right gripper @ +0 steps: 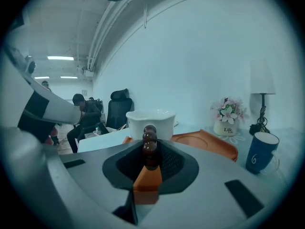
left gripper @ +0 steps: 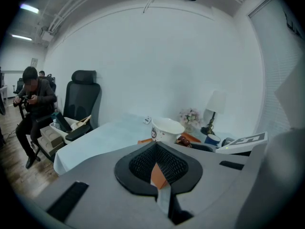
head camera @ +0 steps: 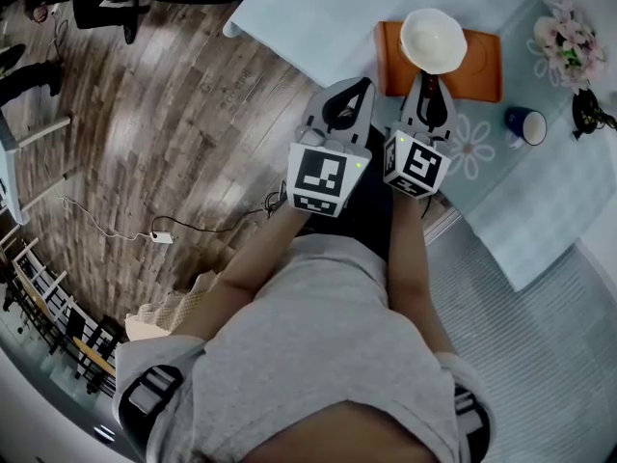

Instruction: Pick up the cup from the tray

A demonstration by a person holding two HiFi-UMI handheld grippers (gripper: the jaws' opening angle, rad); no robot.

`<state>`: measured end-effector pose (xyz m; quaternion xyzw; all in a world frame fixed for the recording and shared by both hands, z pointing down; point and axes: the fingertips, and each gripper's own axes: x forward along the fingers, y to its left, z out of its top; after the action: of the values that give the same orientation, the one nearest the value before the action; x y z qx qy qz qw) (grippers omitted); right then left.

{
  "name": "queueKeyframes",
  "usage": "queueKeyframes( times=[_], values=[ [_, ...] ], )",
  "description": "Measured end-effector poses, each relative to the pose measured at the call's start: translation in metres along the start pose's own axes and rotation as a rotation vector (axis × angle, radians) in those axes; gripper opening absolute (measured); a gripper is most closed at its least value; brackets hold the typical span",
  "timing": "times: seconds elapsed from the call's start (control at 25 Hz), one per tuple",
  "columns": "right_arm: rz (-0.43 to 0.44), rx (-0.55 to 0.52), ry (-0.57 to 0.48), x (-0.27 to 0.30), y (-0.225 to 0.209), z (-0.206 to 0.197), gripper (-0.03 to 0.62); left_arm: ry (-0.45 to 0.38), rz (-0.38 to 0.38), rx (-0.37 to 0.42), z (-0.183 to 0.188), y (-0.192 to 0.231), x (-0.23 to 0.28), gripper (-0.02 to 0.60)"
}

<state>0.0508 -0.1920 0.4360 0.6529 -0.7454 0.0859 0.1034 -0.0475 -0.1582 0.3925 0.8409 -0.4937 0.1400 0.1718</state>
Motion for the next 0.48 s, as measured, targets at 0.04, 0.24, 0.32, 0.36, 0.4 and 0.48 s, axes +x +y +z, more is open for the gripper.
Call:
queueKeyframes(
  times=[0.04, 0.24, 0.32, 0.36, 0.4, 0.48],
  values=[
    [0.004, 0.011, 0.003, 0.000, 0.000, 0.000, 0.060, 0.003, -0.005, 0.003, -0.001, -0.002, 0.001, 0.006],
    [0.010, 0.031, -0.021, -0.002, -0.005, 0.017, 0.054, 0.005, -0.023, 0.017, -0.001, -0.010, 0.005, 0.006],
    [0.012, 0.040, -0.042, -0.002, -0.008, 0.029, 0.052, 0.006, -0.026, 0.020, -0.001, -0.011, 0.006, 0.006],
    [0.014, 0.046, -0.047, -0.001, -0.010, 0.033, 0.051, 0.006, -0.026, 0.021, -0.001, -0.012, 0.007, 0.006],
    [0.014, 0.048, -0.049, 0.000, -0.011, 0.036, 0.051, 0.006, -0.026, 0.021, -0.001, -0.012, 0.007, 0.006],
    [0.014, 0.034, -0.050, 0.000, -0.010, 0.037, 0.051, 0.004, -0.025, 0.021, 0.001, -0.013, 0.008, 0.006]
  ],
)
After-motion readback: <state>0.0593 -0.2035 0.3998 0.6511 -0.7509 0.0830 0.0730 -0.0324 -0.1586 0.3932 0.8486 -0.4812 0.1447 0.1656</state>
